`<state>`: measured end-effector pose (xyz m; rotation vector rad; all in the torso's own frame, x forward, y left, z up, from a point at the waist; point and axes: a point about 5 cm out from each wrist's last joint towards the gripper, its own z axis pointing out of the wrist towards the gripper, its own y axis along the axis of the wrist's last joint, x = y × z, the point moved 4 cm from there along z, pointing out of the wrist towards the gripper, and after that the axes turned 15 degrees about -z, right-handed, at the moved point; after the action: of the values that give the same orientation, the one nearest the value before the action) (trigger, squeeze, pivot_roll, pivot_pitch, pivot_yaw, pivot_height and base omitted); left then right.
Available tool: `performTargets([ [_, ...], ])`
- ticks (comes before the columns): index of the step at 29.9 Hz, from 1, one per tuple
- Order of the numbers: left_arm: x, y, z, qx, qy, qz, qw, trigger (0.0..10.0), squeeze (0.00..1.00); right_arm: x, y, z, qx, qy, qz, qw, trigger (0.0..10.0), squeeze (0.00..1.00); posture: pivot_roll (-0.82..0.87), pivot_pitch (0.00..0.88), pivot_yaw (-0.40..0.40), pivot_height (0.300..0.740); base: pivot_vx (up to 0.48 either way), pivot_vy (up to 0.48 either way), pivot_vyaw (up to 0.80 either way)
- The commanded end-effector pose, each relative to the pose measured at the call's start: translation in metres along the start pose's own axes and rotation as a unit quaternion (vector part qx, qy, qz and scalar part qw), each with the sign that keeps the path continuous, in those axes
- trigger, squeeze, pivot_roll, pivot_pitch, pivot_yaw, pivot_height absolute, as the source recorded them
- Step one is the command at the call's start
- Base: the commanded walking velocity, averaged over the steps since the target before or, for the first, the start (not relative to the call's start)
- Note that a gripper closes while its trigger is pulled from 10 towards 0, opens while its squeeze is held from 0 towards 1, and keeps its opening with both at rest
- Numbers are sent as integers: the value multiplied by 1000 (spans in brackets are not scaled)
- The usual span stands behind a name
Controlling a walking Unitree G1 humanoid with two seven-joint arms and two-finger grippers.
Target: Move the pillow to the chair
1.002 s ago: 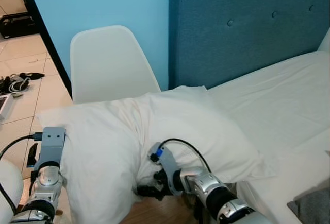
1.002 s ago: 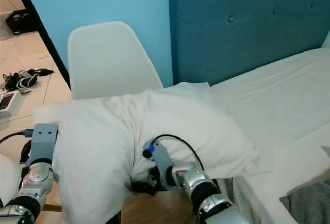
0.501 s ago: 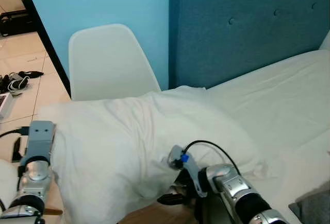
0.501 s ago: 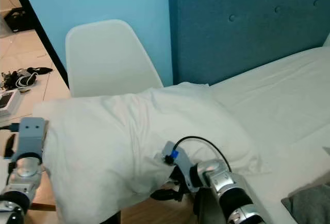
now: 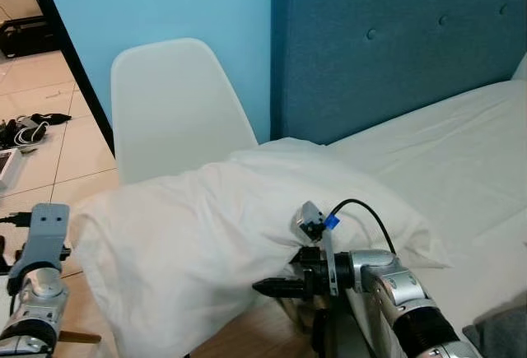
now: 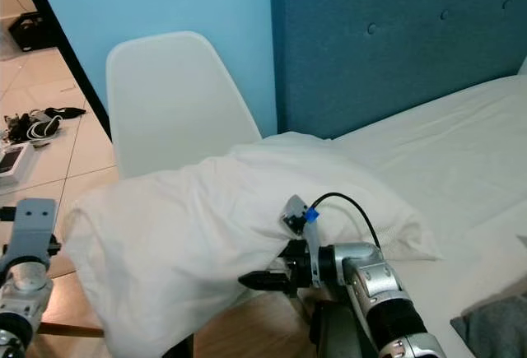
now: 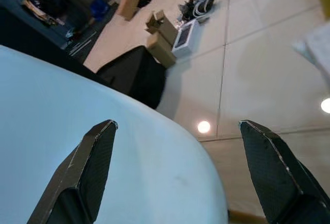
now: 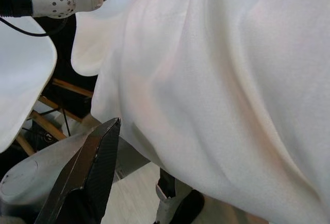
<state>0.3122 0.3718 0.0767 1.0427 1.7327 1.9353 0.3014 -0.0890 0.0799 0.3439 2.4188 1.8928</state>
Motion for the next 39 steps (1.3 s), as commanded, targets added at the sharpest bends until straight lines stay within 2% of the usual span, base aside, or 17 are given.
performTargets([
  [1,2,9,2,-23,4,-1,1000,10000,0,-1,1,5,-12,-11,7,1000,10000,0,-81,73,22,506,0,0,0],
  [4,-9,28,4,-54,-5,-32,998,10000,0,0,8,13,-42,-22,30,998,10000,0,-75,73,19,521,0,0,0],
  [7,-16,37,4,-65,-13,-49,997,10000,0,4,15,18,-60,-14,43,997,10000,0,-74,74,19,530,0,0,0],
  [12,-23,41,3,-69,-20,-56,996,10000,0,5,13,20,-42,-13,57,997,10000,0,-75,73,20,540,0,0,0],
  [13,-27,42,1,-70,-26,-58,996,10000,0,5,5,21,-5,-17,59,998,10000,0,-79,71,19,545,0,0,0],
  [15,-31,42,0,-69,-32,-60,995,10000,0,6,3,22,13,-17,59,998,10000,0,-79,71,19,550,0,0,0],
  [17,-40,38,-5,-59,-46,-71,995,10000,0,5,28,23,-27,-13,52,998,10000,0,-79,69,17,560,0,0,0],
  [18,-40,38,-5,-59,-46,-71,995,10000,0,5,28,23,-27,-13,52,998,10000,0,-79,69,17,560,0,0,0],
  [20,-49,32,-11,-48,-61,-77,994,10000,0,5,52,20,-73,-5,39,997,10000,0,-78,63,18,570,0,0,0],
  [22,-55,27,-15,-39,-70,-79,994,10000,0,5,60,18,-81,-4,30,996,10000,0,-78,59,17,580,0,0,0],
  [30,-67,21,-23,-25,-88,-88,992,10000,0,-6,59,21,-79,-41,34,995,10000,0,-76,53,15,615,0,0,0],
  [39,-73,20,-26,-20,-97,-86,991,10000,0,-3,51,25,-64,-47,49,996,10000,0,-72,53,18,640,0,0,0],
])
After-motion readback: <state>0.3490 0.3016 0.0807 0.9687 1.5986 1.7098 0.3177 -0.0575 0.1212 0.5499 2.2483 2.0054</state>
